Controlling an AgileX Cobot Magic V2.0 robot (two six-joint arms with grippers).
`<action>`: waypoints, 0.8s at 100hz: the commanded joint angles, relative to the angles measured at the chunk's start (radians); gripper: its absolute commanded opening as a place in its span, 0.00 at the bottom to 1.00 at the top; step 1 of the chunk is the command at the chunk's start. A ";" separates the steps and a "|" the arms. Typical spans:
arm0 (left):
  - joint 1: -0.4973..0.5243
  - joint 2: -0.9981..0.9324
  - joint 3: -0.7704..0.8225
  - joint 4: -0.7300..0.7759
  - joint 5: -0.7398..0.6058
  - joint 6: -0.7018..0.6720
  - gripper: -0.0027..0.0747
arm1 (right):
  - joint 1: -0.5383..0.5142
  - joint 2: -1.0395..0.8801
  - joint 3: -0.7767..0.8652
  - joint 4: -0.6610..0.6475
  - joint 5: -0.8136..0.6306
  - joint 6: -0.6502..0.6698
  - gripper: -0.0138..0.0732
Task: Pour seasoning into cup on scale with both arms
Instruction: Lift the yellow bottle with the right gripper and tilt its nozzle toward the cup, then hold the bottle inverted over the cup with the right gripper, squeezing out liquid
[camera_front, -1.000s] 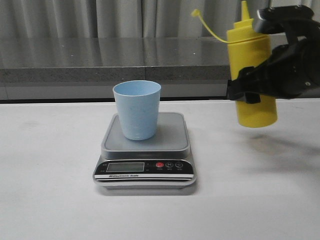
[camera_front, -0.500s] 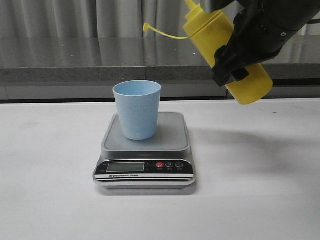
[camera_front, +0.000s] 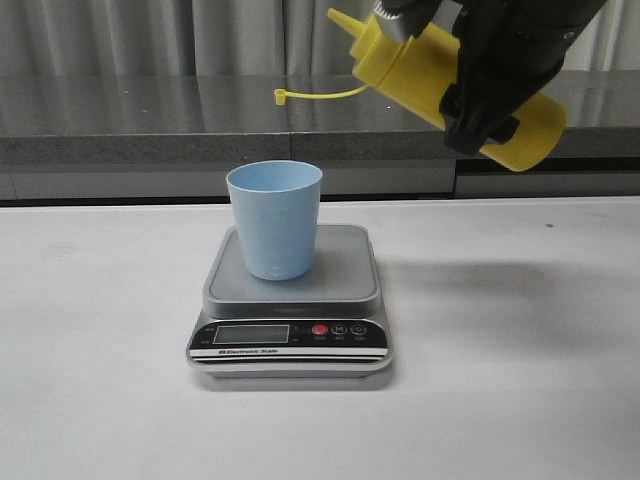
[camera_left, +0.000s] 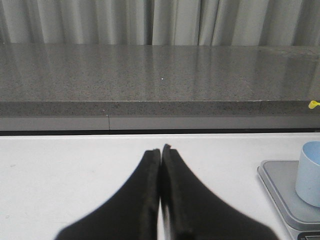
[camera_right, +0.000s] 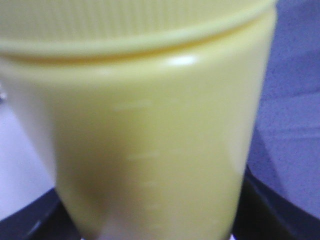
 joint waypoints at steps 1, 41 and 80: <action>0.003 0.011 -0.026 -0.005 -0.080 -0.009 0.01 | 0.003 -0.048 -0.042 -0.109 -0.013 -0.005 0.29; 0.003 0.011 -0.026 -0.005 -0.080 -0.009 0.01 | 0.086 0.011 -0.042 -0.488 0.087 -0.005 0.29; 0.003 0.011 -0.026 -0.005 -0.080 -0.009 0.01 | 0.125 0.037 -0.043 -0.882 0.141 -0.010 0.29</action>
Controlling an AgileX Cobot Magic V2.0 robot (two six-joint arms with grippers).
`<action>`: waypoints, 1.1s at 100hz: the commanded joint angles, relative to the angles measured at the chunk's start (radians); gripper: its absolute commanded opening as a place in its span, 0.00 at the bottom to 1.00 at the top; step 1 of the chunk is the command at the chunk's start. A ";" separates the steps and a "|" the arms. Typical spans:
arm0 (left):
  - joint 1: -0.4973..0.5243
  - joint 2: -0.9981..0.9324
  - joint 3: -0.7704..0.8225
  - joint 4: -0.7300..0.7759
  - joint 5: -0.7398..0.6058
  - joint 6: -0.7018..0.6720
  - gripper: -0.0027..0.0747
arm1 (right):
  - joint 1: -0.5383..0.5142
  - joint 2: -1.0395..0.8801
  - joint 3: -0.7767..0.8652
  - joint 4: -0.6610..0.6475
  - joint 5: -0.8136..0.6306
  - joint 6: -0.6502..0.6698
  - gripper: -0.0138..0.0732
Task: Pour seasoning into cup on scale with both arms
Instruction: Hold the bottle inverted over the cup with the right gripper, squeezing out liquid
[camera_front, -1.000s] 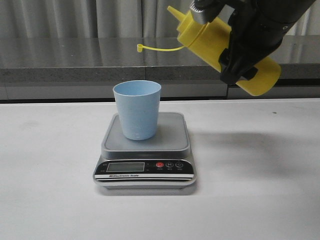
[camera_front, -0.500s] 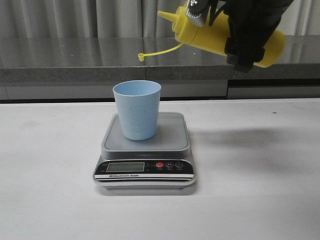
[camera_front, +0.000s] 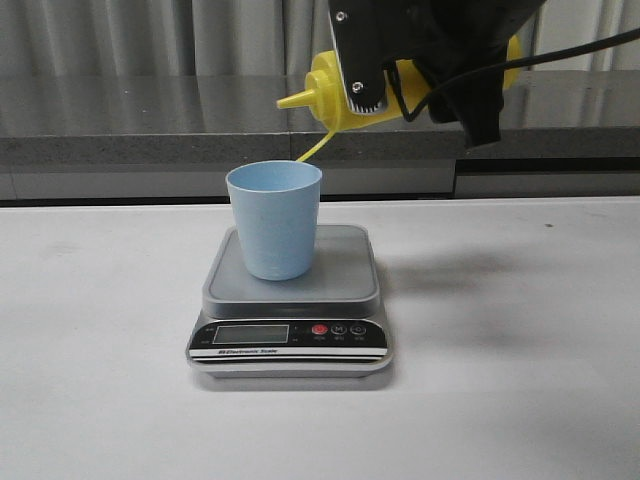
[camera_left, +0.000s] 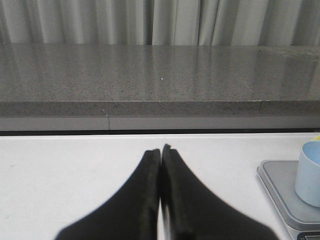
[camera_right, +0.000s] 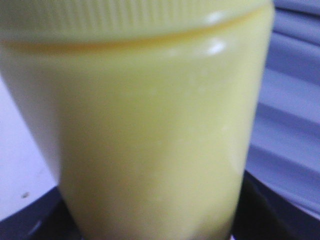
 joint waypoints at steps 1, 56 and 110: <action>0.003 0.011 -0.026 -0.005 -0.080 -0.009 0.01 | 0.001 -0.044 -0.037 -0.149 0.027 -0.014 0.29; 0.003 0.011 -0.026 -0.005 -0.080 -0.009 0.01 | 0.001 -0.044 -0.038 -0.148 0.027 -0.099 0.29; 0.003 0.011 -0.026 -0.005 -0.080 -0.009 0.01 | 0.001 -0.044 -0.038 -0.148 0.122 0.260 0.29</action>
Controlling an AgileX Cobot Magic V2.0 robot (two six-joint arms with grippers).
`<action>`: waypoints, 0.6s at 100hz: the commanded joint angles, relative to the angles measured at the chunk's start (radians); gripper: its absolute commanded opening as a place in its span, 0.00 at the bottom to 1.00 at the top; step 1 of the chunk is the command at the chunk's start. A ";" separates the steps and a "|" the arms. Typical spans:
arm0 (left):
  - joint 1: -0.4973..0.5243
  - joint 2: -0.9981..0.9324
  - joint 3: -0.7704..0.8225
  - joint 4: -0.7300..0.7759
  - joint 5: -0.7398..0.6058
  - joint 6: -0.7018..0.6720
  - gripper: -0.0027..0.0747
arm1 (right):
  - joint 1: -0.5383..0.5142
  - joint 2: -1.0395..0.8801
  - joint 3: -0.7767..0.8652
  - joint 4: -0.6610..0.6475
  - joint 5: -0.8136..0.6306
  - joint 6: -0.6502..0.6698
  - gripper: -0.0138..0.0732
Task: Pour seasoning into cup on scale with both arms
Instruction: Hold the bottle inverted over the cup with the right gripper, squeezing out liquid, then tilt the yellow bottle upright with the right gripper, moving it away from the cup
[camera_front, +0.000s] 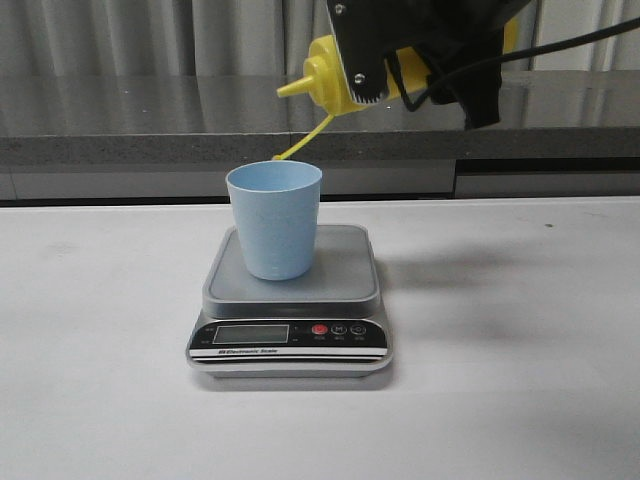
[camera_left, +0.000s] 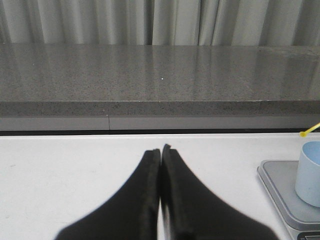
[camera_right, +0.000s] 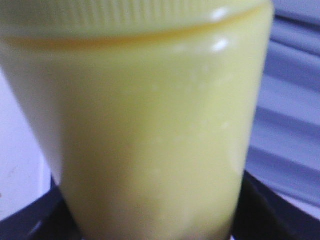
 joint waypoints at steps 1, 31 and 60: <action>0.003 0.011 -0.026 -0.005 -0.080 -0.009 0.01 | 0.001 -0.044 -0.034 -0.050 0.095 0.165 0.29; 0.003 0.011 -0.026 -0.005 -0.080 -0.009 0.01 | -0.002 -0.044 -0.034 -0.017 0.291 0.800 0.29; 0.003 0.011 -0.026 -0.005 -0.080 -0.009 0.01 | -0.008 -0.047 -0.031 0.125 0.219 1.006 0.28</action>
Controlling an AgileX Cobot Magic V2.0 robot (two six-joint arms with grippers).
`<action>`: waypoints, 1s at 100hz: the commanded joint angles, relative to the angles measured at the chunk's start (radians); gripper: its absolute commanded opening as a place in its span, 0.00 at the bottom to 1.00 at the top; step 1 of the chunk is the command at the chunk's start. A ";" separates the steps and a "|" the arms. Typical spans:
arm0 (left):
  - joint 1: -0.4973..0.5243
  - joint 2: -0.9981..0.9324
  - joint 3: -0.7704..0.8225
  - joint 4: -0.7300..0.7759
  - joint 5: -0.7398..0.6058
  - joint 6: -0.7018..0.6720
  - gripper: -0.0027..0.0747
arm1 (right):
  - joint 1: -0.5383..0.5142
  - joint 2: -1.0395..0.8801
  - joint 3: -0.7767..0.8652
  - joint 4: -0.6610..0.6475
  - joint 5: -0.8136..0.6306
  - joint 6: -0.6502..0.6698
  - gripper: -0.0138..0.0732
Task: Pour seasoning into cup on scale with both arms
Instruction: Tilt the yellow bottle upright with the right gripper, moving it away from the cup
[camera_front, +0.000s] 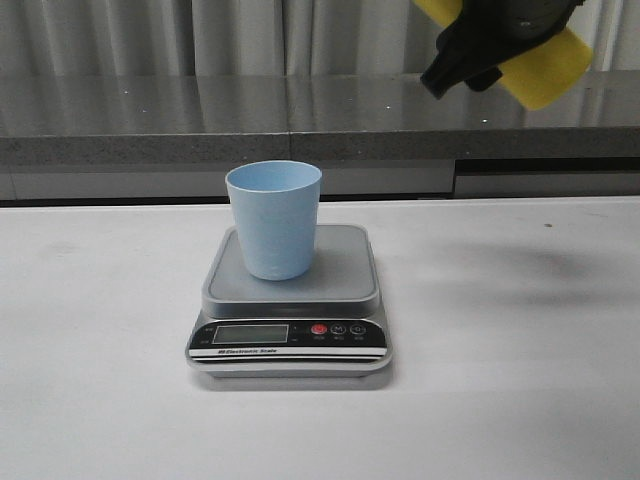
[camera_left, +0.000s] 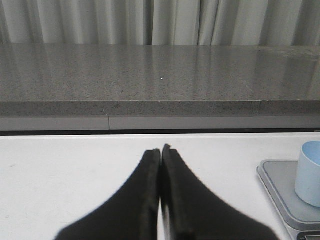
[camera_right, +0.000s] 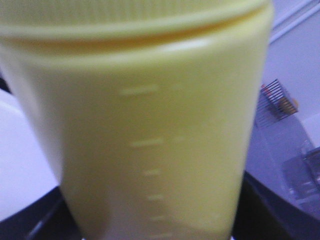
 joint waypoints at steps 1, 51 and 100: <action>0.003 0.011 -0.026 -0.005 -0.080 -0.009 0.01 | -0.009 -0.048 -0.031 -0.001 -0.032 0.033 0.28; 0.003 0.011 -0.026 -0.005 -0.080 -0.009 0.01 | -0.223 -0.111 0.103 0.038 -0.454 0.319 0.28; 0.003 0.011 -0.026 -0.005 -0.080 -0.009 0.01 | -0.386 -0.104 0.224 -0.183 -0.559 0.572 0.28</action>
